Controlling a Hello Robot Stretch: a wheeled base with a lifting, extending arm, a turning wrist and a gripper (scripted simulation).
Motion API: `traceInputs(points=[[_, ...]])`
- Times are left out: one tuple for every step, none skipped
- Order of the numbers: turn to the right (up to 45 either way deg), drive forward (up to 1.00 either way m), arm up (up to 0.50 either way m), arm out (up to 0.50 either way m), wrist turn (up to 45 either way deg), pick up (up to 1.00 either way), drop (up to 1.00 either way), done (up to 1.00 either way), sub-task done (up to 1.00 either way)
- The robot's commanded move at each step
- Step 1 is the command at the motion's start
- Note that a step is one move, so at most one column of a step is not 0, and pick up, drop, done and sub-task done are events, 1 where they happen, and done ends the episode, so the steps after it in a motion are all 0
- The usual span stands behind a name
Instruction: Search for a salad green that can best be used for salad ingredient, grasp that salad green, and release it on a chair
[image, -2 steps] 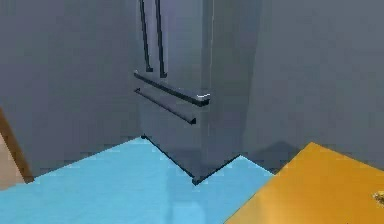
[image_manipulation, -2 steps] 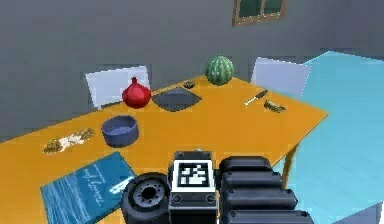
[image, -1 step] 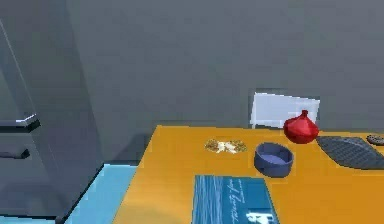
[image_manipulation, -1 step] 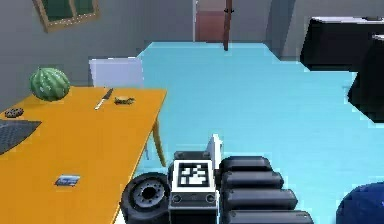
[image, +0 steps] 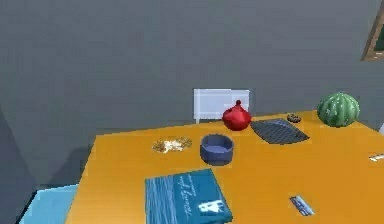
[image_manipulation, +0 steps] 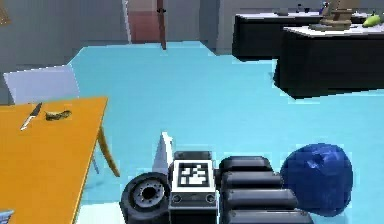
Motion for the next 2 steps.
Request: traceInputs(points=[[-45.0,0.00,0.00,0.00,0.0,0.00,0.00,0.00,0.00],[-45.0,0.00,0.00,0.00,0.0,0.00,0.00,0.00,0.00]])
